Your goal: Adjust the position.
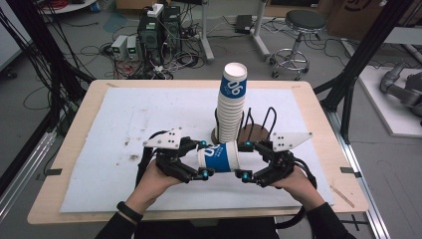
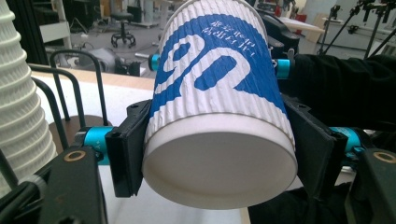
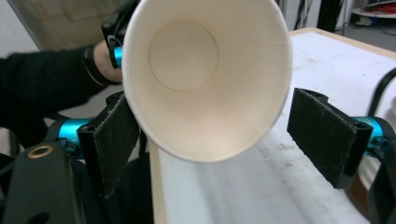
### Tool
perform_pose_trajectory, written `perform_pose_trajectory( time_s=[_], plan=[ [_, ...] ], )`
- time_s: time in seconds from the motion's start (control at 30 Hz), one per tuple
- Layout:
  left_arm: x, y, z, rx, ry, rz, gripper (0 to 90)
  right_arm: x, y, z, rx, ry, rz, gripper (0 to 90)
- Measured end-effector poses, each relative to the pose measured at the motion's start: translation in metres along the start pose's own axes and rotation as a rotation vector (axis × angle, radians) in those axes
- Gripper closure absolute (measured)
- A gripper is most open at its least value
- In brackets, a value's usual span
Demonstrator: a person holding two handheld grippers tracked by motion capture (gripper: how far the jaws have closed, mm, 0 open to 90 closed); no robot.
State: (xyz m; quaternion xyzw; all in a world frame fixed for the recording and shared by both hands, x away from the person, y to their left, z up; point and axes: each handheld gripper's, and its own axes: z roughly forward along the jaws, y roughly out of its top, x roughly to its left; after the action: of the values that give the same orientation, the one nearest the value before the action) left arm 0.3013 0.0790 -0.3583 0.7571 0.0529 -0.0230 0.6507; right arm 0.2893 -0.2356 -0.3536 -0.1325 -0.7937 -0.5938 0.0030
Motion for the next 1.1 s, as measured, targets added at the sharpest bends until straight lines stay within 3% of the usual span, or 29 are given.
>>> perform_pose_trajectory(
  time_s=[0.17,0.27,0.37,0.47,0.6,0.7,0.77,0.8,0.83,0.87,0.97,1.1],
  plan=[
    [-0.002,-0.001,0.006,-0.001,-0.021,0.010,29.2,0.004,0.000,0.009,-0.025,0.036,0.037,17.6],
    [-0.002,-0.002,0.008,0.028,-0.025,0.002,29.1,0.006,0.001,0.009,-0.022,0.029,0.008,19.4],
    [-0.004,-0.002,0.011,0.078,-0.022,0.004,28.6,0.005,0.001,0.008,-0.006,0.030,-0.013,20.5],
    [-0.005,0.000,0.014,0.161,0.000,0.004,25.4,0.007,0.003,0.006,0.013,0.018,-0.032,22.0],
    [-0.010,0.003,0.020,0.235,0.025,0.042,24.3,0.009,0.007,0.005,0.059,-0.008,-0.073,22.0],
    [-0.011,0.003,0.023,0.291,0.032,0.074,28.6,0.012,0.010,0.006,0.109,-0.025,-0.114,21.9],
    [-0.011,0.001,0.024,0.274,0.050,0.081,29.2,0.013,0.011,0.006,0.110,-0.033,-0.124,19.6],
    [-0.011,0.000,0.024,0.258,0.061,0.080,29.2,0.013,0.011,0.007,0.092,-0.047,-0.105,18.2],
    [-0.010,0.000,0.023,0.211,0.058,0.054,29.3,0.012,0.010,0.007,0.074,-0.045,-0.078,17.5],
    [-0.009,-0.001,0.022,0.181,0.056,0.045,29.4,0.009,0.009,0.006,0.033,-0.034,-0.027,17.4],
    [-0.007,-0.003,0.019,0.082,0.037,0.010,29.6,0.005,0.007,0.003,-0.050,-0.005,0.028,17.5],
    [-0.007,-0.002,0.014,0.014,0.032,0.014,29.7,0.007,0.008,0.004,-0.103,0.010,0.054,17.5]
  ],
)
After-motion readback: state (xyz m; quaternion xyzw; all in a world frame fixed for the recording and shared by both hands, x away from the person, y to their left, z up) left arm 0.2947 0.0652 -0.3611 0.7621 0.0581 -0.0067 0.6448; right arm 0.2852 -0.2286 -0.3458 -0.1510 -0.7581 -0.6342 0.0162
